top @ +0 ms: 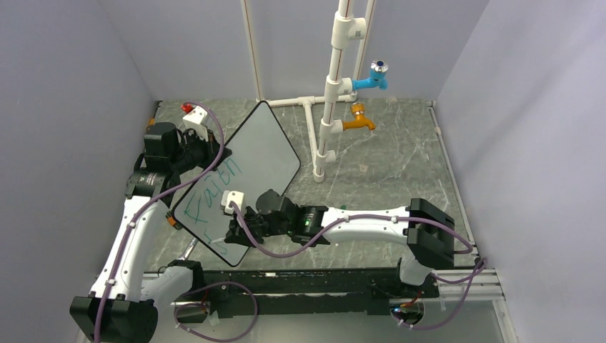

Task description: Write a sentence on the whiteboard

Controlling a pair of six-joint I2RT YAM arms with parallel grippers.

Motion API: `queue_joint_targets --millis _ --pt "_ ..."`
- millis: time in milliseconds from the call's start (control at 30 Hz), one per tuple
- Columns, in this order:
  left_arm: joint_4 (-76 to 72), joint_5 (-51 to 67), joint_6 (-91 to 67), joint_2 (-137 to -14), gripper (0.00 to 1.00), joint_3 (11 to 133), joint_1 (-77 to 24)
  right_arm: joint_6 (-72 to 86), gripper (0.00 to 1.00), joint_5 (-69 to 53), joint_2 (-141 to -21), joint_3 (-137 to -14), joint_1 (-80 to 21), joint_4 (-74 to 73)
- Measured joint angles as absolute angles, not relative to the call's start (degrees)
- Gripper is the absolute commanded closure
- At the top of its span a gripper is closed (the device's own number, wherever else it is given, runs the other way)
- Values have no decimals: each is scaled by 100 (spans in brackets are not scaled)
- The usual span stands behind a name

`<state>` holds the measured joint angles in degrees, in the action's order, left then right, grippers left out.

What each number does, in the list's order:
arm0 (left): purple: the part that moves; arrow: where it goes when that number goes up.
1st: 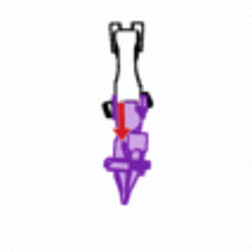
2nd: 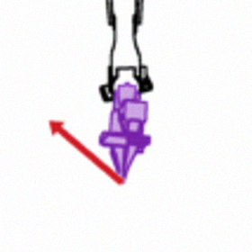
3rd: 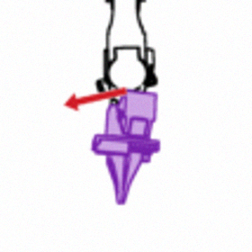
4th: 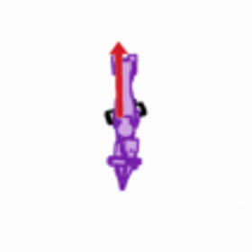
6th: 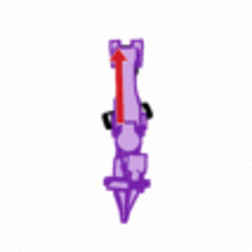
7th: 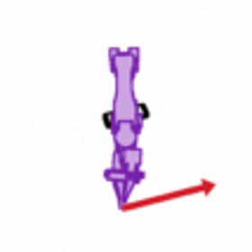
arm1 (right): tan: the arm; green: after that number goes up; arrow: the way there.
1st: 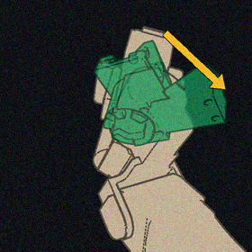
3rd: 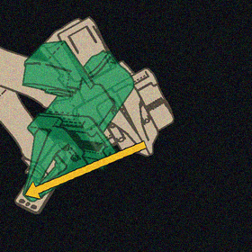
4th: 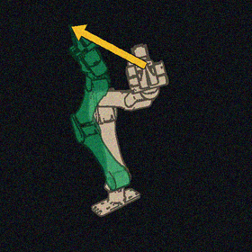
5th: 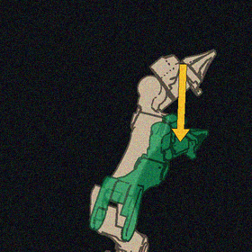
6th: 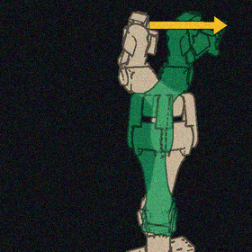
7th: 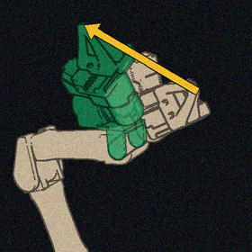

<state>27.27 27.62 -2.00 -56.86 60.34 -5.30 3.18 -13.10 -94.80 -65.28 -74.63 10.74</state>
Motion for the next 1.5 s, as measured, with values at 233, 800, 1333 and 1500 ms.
queue_joint_targets --millis 233,800,1333,1500 --pt "2727 2762 -196 -5688 100 6034 -530 318 100 -1387 -9480 -6528 -7395 1068" --pt "2727 2762 -193 -5688 100 6034 -530 294 100 -1400 -9362 -6517 -7205 950" --pt "2727 2757 -217 -5686 100 6034 -534 237 100 -1000 -8525 -6080 -7052 928" --pt "2727 2757 -217 -5686 100 6034 -534 250 100 -939 -8484 -5966 -7054 965"
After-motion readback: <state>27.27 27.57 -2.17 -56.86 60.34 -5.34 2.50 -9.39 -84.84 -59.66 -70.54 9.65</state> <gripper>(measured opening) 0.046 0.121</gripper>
